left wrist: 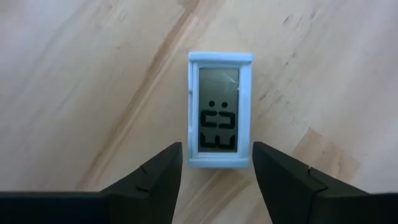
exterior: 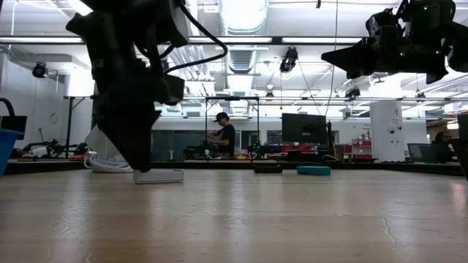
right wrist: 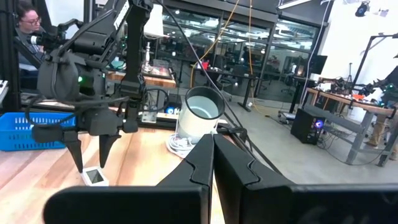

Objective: Pick & Place Office items
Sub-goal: Put the white digital clock into the blue bin

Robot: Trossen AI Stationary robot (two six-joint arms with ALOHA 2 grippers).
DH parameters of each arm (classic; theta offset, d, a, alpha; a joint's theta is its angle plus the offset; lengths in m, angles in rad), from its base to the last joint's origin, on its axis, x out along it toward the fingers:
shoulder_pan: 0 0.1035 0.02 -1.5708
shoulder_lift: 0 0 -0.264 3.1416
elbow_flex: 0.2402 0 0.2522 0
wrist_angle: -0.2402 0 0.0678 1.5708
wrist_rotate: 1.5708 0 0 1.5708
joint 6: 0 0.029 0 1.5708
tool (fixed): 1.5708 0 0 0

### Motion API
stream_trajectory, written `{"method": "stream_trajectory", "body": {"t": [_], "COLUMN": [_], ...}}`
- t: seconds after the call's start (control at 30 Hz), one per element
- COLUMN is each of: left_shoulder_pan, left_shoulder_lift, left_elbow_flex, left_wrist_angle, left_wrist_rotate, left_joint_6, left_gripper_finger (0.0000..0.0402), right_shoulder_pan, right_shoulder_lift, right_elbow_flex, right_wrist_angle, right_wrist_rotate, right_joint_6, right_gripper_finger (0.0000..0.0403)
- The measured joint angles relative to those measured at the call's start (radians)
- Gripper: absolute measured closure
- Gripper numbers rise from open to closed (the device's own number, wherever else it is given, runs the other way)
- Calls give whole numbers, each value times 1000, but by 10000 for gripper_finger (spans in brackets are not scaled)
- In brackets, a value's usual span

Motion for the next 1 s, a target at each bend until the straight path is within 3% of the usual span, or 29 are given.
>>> {"method": "stream_trajectory", "body": {"t": [0.53,1.0], "left_shoulder_pan": [62,65], "left_shoulder_lift": [-15,37], "left_elbow_flex": [13,13], "left_wrist_angle": [33,78], "left_wrist_rotate": [13,50], "left_joint_6": [114,114], "left_gripper_finger": [199,199], "right_shoulder_pan": [0,0], "right_shoulder_lift": [0,0], "right_elbow_flex": [0,0], "right_wrist_angle": [0,0], "right_wrist_rotate": [0,0], "right_joint_6": [0,0], "right_gripper_finger": [394,394]}}
